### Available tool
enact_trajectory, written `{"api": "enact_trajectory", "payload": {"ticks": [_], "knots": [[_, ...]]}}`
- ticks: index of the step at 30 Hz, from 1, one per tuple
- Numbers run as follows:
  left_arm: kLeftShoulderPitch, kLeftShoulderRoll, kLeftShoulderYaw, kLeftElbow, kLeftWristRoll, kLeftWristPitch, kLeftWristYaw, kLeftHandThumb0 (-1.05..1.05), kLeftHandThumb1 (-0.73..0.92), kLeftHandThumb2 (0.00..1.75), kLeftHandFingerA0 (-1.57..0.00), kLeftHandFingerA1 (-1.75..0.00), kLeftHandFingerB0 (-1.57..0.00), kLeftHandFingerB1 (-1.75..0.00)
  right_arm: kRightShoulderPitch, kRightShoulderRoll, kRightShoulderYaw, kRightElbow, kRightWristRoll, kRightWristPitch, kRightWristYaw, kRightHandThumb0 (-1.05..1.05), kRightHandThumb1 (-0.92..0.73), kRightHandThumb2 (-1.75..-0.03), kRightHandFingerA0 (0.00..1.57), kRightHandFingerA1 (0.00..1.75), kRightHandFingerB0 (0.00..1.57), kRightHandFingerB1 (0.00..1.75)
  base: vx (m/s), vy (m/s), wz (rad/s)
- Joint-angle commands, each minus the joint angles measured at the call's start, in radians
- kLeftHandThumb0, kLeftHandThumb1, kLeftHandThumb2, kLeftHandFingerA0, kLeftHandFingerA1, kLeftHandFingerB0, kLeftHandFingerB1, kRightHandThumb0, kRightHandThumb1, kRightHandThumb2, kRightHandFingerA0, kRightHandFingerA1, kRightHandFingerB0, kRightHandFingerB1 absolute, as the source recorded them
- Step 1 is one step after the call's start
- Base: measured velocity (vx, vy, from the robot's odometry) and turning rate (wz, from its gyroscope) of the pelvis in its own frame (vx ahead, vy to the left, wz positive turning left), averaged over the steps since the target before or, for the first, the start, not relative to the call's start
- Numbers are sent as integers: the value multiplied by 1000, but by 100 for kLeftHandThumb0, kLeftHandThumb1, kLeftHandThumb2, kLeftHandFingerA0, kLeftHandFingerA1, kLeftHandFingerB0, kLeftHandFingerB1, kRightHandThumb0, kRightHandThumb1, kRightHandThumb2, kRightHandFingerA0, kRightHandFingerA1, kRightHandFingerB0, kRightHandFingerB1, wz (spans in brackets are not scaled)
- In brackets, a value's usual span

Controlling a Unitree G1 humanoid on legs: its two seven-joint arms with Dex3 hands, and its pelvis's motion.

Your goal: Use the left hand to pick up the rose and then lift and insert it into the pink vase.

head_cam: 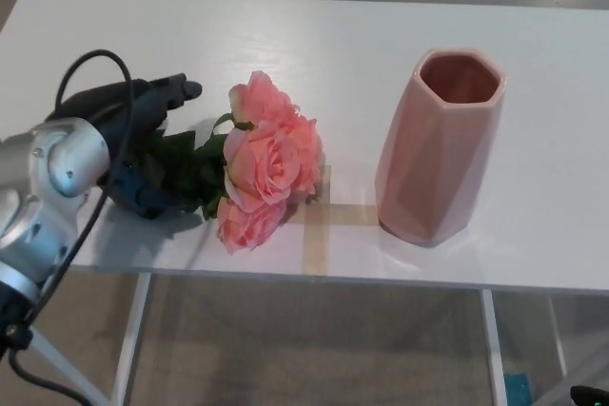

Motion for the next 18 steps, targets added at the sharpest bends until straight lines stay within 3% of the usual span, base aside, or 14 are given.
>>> {"api": "enact_trajectory", "payload": {"ticks": [1, 12, 15, 16, 18], "knots": [[-7, -28, -8, 16, 60, 26, 21, -54, 34, 75, 0, -17, 0, -23, 1, -9, -4, 8, 13, 12, 11, -25, -59, -57, 73, 45, 58, 41, 0, 0, 0], [41, -78, -2, 14, 73, 37, 33, -55, 36, 75, -4, -16, -4, -24, -2, -7, -4, 5, 13, 10, 11, -26, -59, -57, 73, 45, 59, 41, 0, 0, 0], [51, -95, -12, 37, 87, 26, 55, -53, 37, 73, -6, -30, -6, -31, -4, -7, -8, 8, 16, 9, 12, -26, -59, -57, 73, 45, 59, 41, 0, 0, 0], [51, -99, -15, 44, 90, 24, 54, -53, 42, 54, -14, -27, -11, -26, -4, -8, -8, 8, 16, 8, 13, -26, -59, -57, 73, 45, 59, 41, 0, 0, 0], [47, -106, -33, 62, 101, 28, 37, -44, 47, 55, -19, -29, -15, -28, -7, -9, -8, 7, 16, 8, 15, -26, -59, -57, 73, 45, 59, 41, 0, 0, 0]]}}
